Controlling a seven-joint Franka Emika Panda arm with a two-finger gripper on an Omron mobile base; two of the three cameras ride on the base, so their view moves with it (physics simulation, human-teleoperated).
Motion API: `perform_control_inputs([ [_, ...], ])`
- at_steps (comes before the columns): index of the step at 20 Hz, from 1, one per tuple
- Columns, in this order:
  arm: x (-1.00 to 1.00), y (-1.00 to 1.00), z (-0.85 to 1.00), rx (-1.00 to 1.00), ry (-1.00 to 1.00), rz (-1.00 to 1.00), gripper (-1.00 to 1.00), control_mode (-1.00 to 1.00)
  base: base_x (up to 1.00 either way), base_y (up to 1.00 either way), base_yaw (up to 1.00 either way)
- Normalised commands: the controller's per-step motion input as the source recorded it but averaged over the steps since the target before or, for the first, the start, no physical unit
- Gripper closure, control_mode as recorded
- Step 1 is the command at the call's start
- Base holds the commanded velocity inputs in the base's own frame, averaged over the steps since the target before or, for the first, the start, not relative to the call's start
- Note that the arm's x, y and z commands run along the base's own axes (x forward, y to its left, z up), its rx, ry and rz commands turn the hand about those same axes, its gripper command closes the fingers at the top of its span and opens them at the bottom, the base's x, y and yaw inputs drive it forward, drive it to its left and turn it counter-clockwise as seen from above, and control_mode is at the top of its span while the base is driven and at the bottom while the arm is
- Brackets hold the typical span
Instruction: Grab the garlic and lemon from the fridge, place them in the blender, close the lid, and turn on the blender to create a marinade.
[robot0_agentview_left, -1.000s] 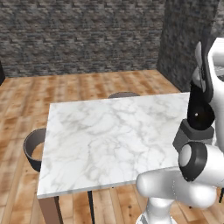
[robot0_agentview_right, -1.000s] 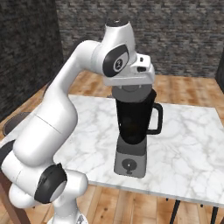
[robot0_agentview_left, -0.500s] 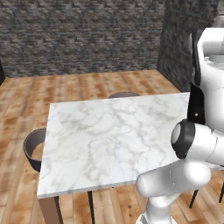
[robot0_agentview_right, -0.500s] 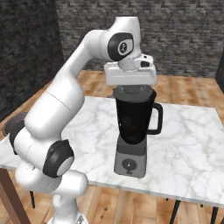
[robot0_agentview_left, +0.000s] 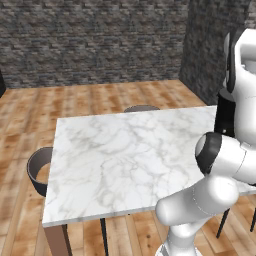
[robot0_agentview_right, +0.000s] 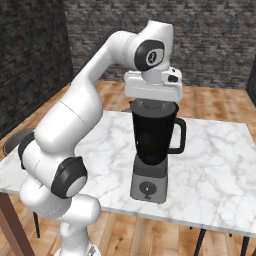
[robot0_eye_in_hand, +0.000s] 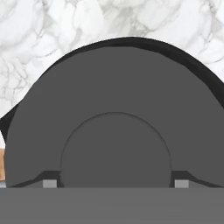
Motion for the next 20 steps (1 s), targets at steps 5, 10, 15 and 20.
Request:
perform_control_inputs([
  [5, 0.0, 0.0, -0.13, 0.02, -0.04, 0.01, -1.0, -1.0, 0.0, 0.0, 0.0],
  [10, -0.13, 0.0, 0.0, 0.0, -0.24, 0.0, -1.0, -1.0, 0.0, 0.0, 0.0],
  [15, -0.12, 0.0, 0.04, 0.0, -0.3, 0.0, -1.0, -1.0, 0.0, 0.0, 0.0],
  [20, -0.21, 0.11, 0.29, -0.01, -0.36, 0.0, -1.0, -1.0, 0.0, 0.0, 0.0],
])
